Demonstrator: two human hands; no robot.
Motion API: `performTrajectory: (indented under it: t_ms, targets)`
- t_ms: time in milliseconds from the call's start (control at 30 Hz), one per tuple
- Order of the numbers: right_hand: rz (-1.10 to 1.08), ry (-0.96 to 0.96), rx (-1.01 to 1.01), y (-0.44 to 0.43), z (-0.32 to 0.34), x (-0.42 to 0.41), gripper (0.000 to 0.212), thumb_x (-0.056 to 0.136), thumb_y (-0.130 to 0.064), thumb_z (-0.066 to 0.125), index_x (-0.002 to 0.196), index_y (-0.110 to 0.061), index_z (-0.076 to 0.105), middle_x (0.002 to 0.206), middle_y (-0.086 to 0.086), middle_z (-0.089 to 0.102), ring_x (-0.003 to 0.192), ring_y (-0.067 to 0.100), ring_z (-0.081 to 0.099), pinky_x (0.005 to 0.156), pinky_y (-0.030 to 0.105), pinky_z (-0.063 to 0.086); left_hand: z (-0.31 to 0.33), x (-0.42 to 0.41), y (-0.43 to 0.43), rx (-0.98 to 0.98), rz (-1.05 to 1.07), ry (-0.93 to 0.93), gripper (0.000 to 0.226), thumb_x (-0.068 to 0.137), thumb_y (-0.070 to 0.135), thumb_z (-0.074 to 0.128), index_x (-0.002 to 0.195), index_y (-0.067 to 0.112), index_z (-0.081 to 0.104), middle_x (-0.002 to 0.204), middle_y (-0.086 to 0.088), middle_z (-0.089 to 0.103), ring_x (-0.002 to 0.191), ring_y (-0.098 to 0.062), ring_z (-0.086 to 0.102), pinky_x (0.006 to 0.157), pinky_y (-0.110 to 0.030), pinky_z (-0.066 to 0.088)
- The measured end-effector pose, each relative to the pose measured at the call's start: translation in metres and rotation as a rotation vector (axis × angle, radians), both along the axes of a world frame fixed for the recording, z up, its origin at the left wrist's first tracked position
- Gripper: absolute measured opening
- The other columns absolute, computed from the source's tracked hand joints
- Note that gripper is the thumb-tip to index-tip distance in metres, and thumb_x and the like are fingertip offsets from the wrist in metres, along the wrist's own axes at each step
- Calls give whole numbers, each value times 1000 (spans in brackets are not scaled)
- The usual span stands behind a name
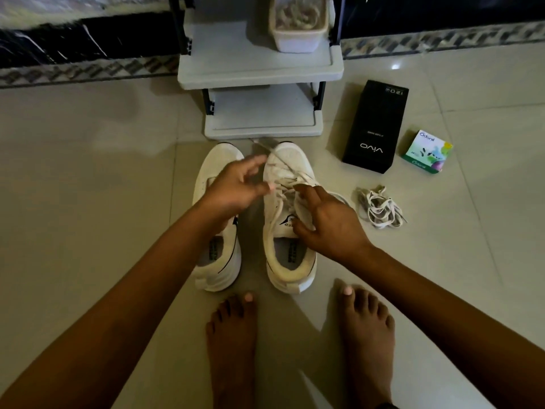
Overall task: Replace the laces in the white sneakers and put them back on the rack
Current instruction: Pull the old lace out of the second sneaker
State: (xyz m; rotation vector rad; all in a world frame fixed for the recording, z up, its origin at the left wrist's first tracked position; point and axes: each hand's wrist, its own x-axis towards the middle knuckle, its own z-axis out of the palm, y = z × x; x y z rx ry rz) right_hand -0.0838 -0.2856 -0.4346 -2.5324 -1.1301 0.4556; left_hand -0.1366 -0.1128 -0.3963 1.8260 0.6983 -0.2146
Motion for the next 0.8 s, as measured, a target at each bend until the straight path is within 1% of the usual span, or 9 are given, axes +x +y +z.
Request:
performTrajectory:
  t_ms: [133,267,367,433,533,567,633,700,800]
  targets:
    - [91,-124,-132,12,10,3,45,93,-32,46,136,-19,43,124,9,49,94,27,58,62,26,32,-13,-9,-4,185,-454,147,74,80,25,73,144,22,35,147,1,40,134,-14,37,97,-19,29]
    - [87,-215,-214,26,15,9,36,92,-37,49,124,-20,53,122,9,49,100,24,54,66,27,32,-19,-7,-5,287,-514,96,70,76,32,76,137,18,46,138,0,51,124,-14,47,89,-15,31]
    - [61,-196,-232,31,16,18,33,89,-38,55,114,-18,61,116,7,53,103,23,52,69,28,32,-24,-7,-5,294,-517,68,66,73,33,78,131,15,52,130,-4,58,118,-19,52,89,-21,38]
    - [-89,43,-141,36,16,24,22,85,-29,61,101,-16,66,104,4,57,95,21,56,67,27,36,-29,-9,-6,294,-499,42,67,70,35,79,130,16,54,127,-4,60,117,-20,54,95,-27,42]
    - [-497,666,139,43,20,29,7,82,-19,65,82,-12,66,84,6,61,81,21,59,66,29,48,-34,-11,-7,276,-475,-8,67,68,36,81,128,19,57,124,-3,63,116,-19,56,98,-35,46]
    - [-600,822,218,44,23,28,8,83,-17,66,84,-10,65,81,7,60,77,20,59,65,28,49,-35,-11,-7,275,-472,-17,67,68,36,81,129,20,56,125,-3,63,116,-19,56,98,-35,46]
    - [-622,937,263,44,24,24,14,84,-16,65,94,-7,63,82,6,60,77,19,59,63,25,48,-36,-12,-6,281,-474,-22,66,70,38,80,129,22,56,123,-3,64,114,-19,57,97,-35,46]
    - [-420,681,112,39,20,21,24,85,-20,65,107,-12,63,96,4,58,86,19,59,69,24,48,-38,-13,-6,290,-487,-21,63,72,39,78,129,24,54,120,-3,64,110,-19,58,95,-35,47]
    - [-99,-21,-221,31,13,16,35,87,-39,57,119,-24,60,118,4,52,106,22,50,78,29,37,-39,-14,-7,280,-493,-42,63,75,38,75,133,27,50,128,0,60,115,-16,55,97,-29,44]
